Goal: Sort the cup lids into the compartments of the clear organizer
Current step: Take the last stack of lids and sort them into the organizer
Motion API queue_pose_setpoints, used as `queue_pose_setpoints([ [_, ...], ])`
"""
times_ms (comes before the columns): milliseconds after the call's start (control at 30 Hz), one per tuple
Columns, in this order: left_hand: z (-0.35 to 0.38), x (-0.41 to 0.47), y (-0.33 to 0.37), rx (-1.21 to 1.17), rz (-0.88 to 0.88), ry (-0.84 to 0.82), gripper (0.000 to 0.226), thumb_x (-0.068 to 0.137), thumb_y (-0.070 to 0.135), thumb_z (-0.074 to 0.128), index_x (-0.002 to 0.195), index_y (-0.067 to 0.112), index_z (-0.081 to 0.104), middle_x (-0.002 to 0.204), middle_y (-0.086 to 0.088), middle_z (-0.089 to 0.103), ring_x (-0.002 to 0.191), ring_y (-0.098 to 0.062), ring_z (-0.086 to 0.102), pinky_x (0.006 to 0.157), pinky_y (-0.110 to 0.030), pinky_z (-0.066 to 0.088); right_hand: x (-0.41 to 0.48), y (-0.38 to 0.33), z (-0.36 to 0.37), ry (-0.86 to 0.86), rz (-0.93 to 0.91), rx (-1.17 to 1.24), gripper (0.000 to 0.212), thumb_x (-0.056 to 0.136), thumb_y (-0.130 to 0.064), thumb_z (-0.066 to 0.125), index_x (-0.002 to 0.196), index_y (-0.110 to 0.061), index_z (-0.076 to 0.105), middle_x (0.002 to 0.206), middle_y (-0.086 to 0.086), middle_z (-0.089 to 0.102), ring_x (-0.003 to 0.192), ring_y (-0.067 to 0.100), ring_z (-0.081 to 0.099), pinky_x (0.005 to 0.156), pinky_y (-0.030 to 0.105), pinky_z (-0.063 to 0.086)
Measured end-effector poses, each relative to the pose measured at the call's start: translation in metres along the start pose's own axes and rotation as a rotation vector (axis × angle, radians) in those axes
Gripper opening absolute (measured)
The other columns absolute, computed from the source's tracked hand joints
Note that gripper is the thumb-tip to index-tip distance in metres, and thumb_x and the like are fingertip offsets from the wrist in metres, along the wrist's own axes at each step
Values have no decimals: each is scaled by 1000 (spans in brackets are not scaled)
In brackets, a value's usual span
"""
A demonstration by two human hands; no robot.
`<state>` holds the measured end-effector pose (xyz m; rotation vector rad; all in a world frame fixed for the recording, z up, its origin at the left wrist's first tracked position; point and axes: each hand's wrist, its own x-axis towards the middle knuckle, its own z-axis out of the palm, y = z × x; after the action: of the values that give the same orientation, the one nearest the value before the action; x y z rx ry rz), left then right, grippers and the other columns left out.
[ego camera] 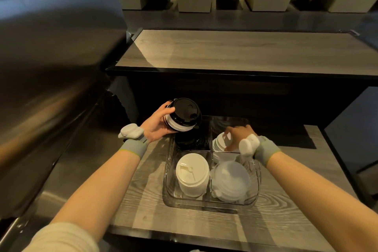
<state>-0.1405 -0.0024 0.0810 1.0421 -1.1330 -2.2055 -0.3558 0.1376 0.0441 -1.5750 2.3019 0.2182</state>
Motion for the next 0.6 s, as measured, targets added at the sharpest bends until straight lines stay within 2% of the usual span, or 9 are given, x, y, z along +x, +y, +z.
queue_pose_setpoints([
  [67, 0, -1, 2, 13, 4, -7, 54, 94, 14, 45, 144, 28, 33, 141, -11, 44, 111, -29, 53, 78, -43, 50, 2, 0, 1, 10, -16, -18, 54, 80, -46, 61, 124, -17, 47, 120, 7, 62, 114, 27, 56, 102, 36, 31],
  [133, 1, -1, 3, 34, 8, -8, 52, 94, 14, 45, 143, 27, 33, 134, -9, 48, 101, -24, 57, 76, -42, 50, 1, -4, -5, 155, -5, 51, 43, 84, -44, 56, 115, -15, 54, 113, 8, 66, 105, 27, 60, 96, 35, 39],
  [233, 3, -1, 3, 52, 15, -12, 52, 94, 15, 45, 143, 28, 34, 130, -6, 48, 99, -22, 57, 75, -41, 49, -1, -21, -28, 356, -33, 471, 39, 88, -42, 53, 116, -14, 55, 115, 7, 63, 105, 25, 59, 94, 36, 46],
  [300, 4, -3, 3, 79, 13, -26, 52, 94, 16, 45, 143, 29, 33, 130, -6, 48, 104, -25, 55, 76, -41, 50, -5, -39, -44, 309, -178, 776, 46, 88, -40, 56, 127, -18, 48, 127, 6, 55, 116, 22, 52, 96, 31, 43],
  [333, 4, -3, 2, 93, 11, -29, 52, 94, 16, 46, 143, 29, 33, 130, -6, 48, 107, -25, 54, 77, -41, 50, -6, -49, -50, 249, -249, 836, 54, 86, -40, 59, 134, -22, 42, 135, 5, 48, 123, 21, 46, 99, 30, 39],
  [433, 6, -5, 1, 129, 12, -42, 53, 94, 18, 47, 144, 30, 32, 137, -7, 47, 111, -25, 53, 75, -41, 50, -5, -70, -53, 137, -333, 770, 78, 79, -40, 68, 143, -28, 26, 145, 5, 35, 134, 22, 33, 111, 38, 33],
  [500, 4, -7, 0, 144, 21, -44, 53, 94, 20, 47, 145, 30, 32, 140, -7, 44, 117, -27, 49, 77, -42, 50, -3, -78, -52, 158, -323, 796, 82, 76, -39, 72, 143, -26, 27, 144, 6, 38, 132, 23, 37, 110, 38, 36],
  [600, -1, -9, 0, 100, 35, -55, 50, 96, 27, 42, 145, 29, 31, 143, -5, 43, 120, -27, 48, 81, -43, 50, -3, -82, -54, 150, -294, 909, 80, 78, -37, 70, 143, -24, 27, 145, 5, 40, 131, 22, 42, 106, 31, 38],
])
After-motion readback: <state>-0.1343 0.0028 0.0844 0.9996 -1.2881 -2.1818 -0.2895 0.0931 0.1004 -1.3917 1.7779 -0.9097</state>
